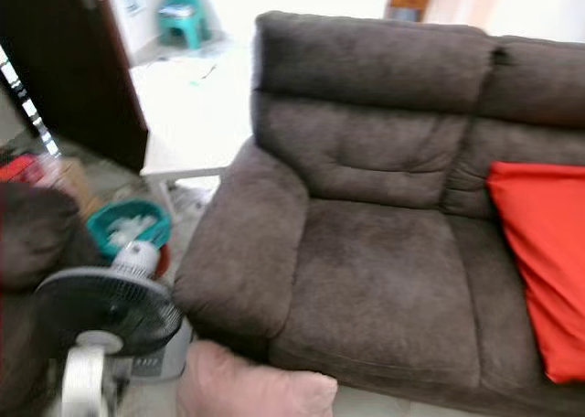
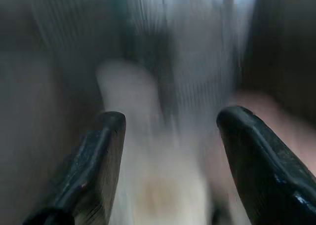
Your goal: Move the pillow to the sofa from floor
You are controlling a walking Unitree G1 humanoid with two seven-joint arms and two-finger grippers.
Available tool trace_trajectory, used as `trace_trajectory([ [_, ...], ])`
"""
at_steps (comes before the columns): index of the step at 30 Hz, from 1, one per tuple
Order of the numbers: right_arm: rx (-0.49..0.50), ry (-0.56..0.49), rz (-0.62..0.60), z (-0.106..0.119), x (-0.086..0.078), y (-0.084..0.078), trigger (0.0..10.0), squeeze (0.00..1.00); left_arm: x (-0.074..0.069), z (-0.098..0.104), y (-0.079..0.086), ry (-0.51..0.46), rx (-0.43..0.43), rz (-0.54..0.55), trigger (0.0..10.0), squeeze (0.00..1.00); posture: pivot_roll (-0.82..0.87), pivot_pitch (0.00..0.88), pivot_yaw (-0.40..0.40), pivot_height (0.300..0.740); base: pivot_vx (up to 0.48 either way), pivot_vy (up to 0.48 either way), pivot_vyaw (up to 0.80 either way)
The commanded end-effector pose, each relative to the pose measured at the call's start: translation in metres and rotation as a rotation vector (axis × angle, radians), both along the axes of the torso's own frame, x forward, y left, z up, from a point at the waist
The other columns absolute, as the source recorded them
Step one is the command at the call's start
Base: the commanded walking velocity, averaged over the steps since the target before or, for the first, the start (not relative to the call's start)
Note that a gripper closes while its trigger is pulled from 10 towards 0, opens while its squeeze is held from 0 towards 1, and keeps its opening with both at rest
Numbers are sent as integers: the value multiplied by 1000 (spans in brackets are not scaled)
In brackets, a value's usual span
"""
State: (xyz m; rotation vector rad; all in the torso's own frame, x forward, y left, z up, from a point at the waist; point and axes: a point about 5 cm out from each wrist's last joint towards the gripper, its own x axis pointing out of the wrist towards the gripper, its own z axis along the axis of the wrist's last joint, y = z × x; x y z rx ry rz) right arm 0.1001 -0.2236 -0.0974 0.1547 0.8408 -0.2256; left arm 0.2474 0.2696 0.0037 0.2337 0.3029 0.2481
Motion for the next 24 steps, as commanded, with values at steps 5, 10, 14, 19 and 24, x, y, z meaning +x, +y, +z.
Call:
trace_trajectory([
  [5,-27,-149,-16,13,25,-4,10000,0,17,35,-18,-235,60,-139,10000,0,133,0,-78,740,0,0,0],
  [10,-155,-519,31,74,118,-20,10000,0,20,49,-32,-318,35,-180,10000,0,116,0,-77,740,0,0,0],
  [14,-157,-657,58,91,125,-17,10000,0,19,64,-47,-383,34,-240,10000,0,126,0,-78,740,0,0,0],
  [19,-175,-761,64,108,126,-12,10000,0,10,74,-58,-408,45,-306,10000,0,130,0,-76,740,0,0,0],
  [24,-192,-810,67,122,113,-11,10000,0,0,81,-62,-407,52,-335,10000,0,131,0,-81,740,0,0,0],
])
